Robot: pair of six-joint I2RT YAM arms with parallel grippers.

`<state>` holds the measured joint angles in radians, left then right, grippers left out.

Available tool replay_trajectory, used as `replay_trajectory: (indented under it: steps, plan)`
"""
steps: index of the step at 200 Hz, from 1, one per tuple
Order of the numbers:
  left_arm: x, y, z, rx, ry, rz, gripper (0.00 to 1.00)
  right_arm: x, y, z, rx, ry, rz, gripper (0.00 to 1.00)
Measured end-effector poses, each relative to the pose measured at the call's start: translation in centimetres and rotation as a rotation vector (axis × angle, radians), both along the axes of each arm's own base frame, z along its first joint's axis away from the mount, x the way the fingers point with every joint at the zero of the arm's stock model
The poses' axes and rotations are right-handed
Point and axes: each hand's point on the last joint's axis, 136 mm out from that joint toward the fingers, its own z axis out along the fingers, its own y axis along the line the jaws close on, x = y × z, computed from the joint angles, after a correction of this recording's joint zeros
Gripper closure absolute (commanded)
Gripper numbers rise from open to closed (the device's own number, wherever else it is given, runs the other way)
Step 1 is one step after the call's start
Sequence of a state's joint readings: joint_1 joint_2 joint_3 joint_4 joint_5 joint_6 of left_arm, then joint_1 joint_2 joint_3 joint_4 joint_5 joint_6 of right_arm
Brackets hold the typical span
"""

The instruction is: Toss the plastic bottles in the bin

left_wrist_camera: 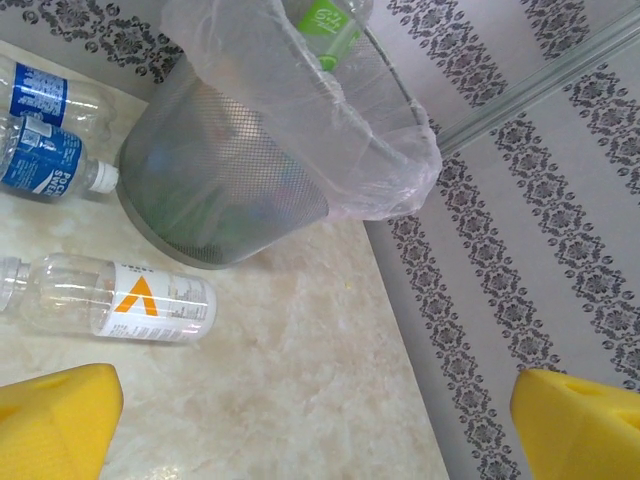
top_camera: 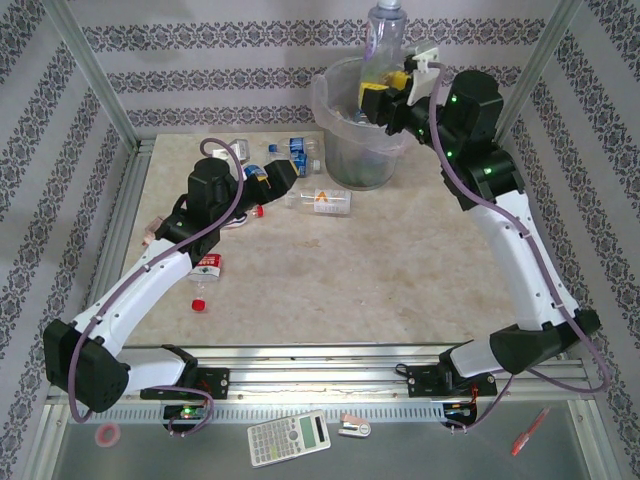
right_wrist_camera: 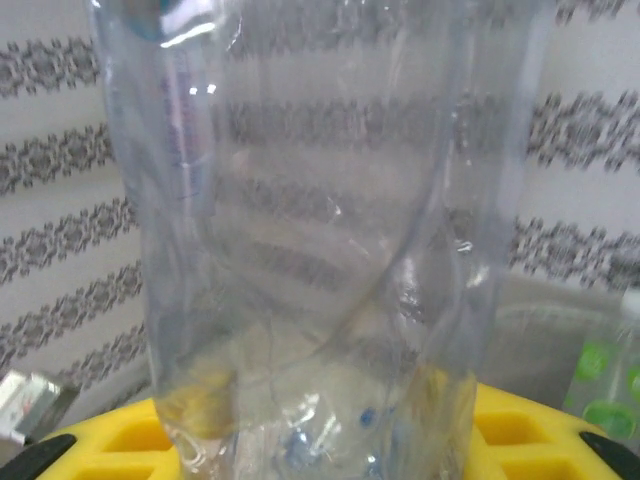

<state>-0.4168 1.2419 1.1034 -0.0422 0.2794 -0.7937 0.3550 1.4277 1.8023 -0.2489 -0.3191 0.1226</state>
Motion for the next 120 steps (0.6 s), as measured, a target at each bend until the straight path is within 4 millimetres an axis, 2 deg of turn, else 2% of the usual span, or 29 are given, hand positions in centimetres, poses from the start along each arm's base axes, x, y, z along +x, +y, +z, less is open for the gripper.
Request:
replay_trajectory:
  steps: [30,72,97,120]
  plan:
    - [0.1,0.0,-0.3,0.002,0.008,0.005,0.0,-1.4,-1.1,4.6,0.058,-0.166,-0.031,0.57]
    - [0.3,0.2,-1.1,0.007,0.028,0.022,0.0,-5.0,-3.2,10.5,0.153,-0.408,-0.078,0.58]
    - [0.3,0.4,-1.7,0.008,0.041,0.035,0.0,-6.5,-4.4,12.7,0.198,-0.511,-0.109,0.6]
    - [0.4,0.6,-2.3,0.012,0.055,0.044,0.0,-7.2,-5.0,13.6,0.223,-0.562,-0.131,0.61]
